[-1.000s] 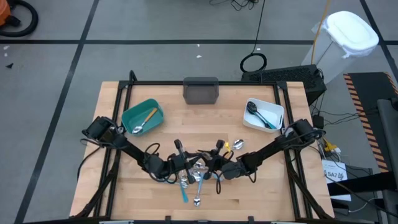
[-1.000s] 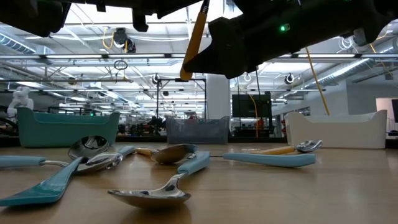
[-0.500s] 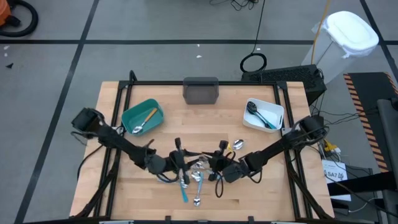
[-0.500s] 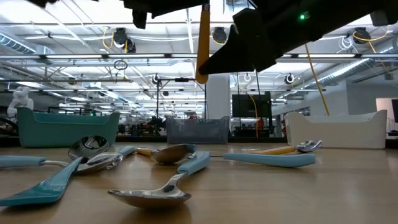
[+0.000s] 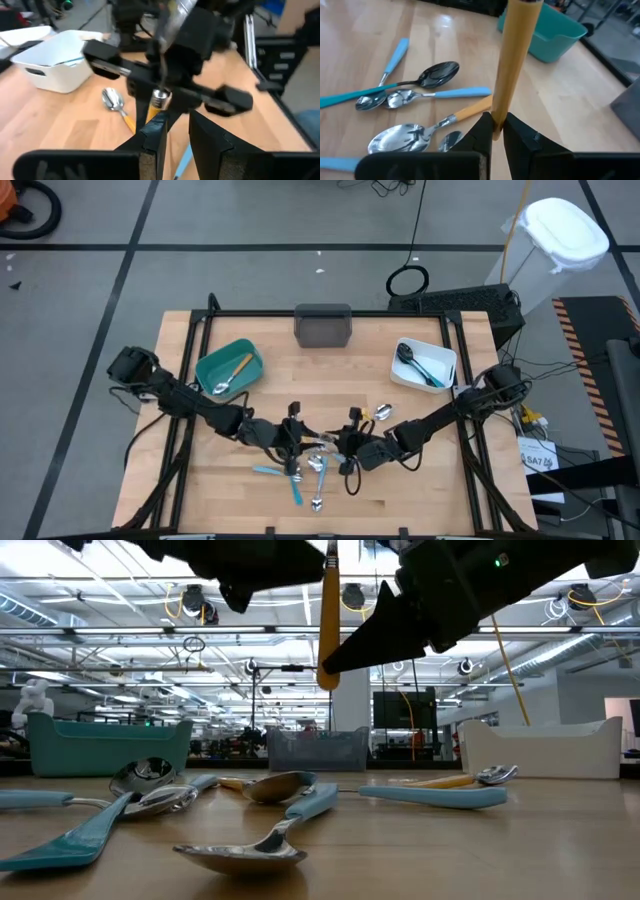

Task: Sort silverware by color (type)
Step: Put the yellow spoon into the green bin

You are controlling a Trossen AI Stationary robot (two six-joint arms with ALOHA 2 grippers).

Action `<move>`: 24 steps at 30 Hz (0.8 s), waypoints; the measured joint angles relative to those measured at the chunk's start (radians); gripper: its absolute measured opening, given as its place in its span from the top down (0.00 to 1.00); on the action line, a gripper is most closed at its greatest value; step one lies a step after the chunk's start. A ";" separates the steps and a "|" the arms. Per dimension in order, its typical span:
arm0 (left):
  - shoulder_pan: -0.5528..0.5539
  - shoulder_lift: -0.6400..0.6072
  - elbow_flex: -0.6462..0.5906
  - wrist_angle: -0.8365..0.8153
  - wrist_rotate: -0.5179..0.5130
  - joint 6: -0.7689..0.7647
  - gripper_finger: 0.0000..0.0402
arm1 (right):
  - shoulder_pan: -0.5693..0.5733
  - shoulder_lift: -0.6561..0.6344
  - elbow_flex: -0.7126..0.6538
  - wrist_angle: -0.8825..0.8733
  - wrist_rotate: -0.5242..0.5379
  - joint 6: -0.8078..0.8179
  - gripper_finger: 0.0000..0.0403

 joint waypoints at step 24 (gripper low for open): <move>0.014 0.000 0.001 -0.014 -0.099 0.013 0.44 | -0.006 0.000 0.000 -0.015 -0.025 0.042 0.94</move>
